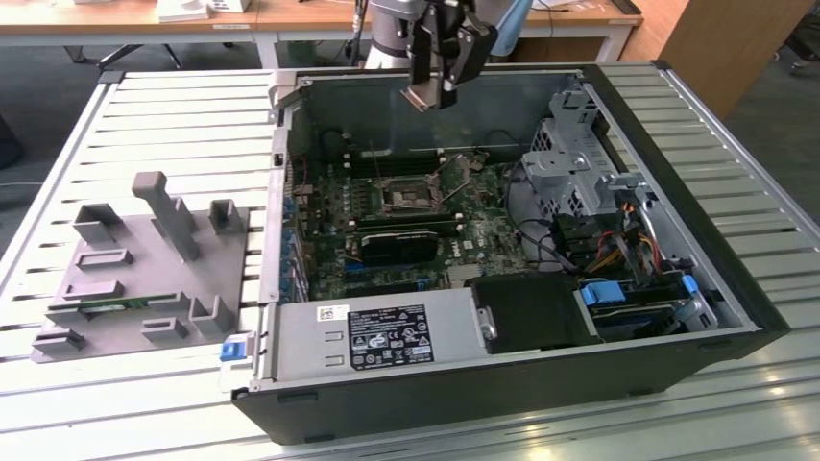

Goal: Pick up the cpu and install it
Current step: 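Place the cpu into insertion slot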

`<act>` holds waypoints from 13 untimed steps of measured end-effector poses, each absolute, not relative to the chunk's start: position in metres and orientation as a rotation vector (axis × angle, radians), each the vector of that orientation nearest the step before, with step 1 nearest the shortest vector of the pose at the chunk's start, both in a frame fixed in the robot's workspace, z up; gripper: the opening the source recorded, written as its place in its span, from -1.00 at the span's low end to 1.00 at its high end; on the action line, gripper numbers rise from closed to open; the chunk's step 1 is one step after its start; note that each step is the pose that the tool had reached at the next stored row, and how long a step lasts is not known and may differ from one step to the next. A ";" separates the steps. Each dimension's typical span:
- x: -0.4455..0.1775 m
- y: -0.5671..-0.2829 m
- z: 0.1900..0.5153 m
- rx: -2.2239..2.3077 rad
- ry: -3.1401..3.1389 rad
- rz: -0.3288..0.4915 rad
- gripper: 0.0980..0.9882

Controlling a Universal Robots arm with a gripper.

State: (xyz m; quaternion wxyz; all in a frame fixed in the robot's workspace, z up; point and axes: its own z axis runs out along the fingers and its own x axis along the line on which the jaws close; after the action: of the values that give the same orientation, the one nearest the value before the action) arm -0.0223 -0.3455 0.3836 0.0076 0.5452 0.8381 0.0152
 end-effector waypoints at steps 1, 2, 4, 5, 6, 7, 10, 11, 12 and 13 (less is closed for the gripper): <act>-0.022 -0.345 0.384 1.719 2.611 0.047 -0.04; -0.023 -0.345 0.383 1.733 2.601 0.047 -0.04; -0.023 -0.345 0.383 1.765 2.579 0.047 -0.04; -0.023 -0.345 0.383 1.781 2.568 0.047 -0.04; -0.023 -0.345 0.383 1.797 2.557 0.047 -0.04; -0.023 -0.345 0.382 1.811 2.546 0.046 -0.04; -0.024 -0.345 0.381 1.855 2.514 0.046 -0.04; -0.025 -0.345 0.381 1.865 2.507 0.045 -0.04; -0.026 -0.345 0.381 1.872 2.501 0.045 -0.04; -0.027 -0.345 0.381 1.879 2.495 0.045 -0.04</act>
State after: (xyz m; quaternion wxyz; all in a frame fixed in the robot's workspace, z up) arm -0.0275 -0.3450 0.3811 0.0086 0.6015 0.7987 0.0146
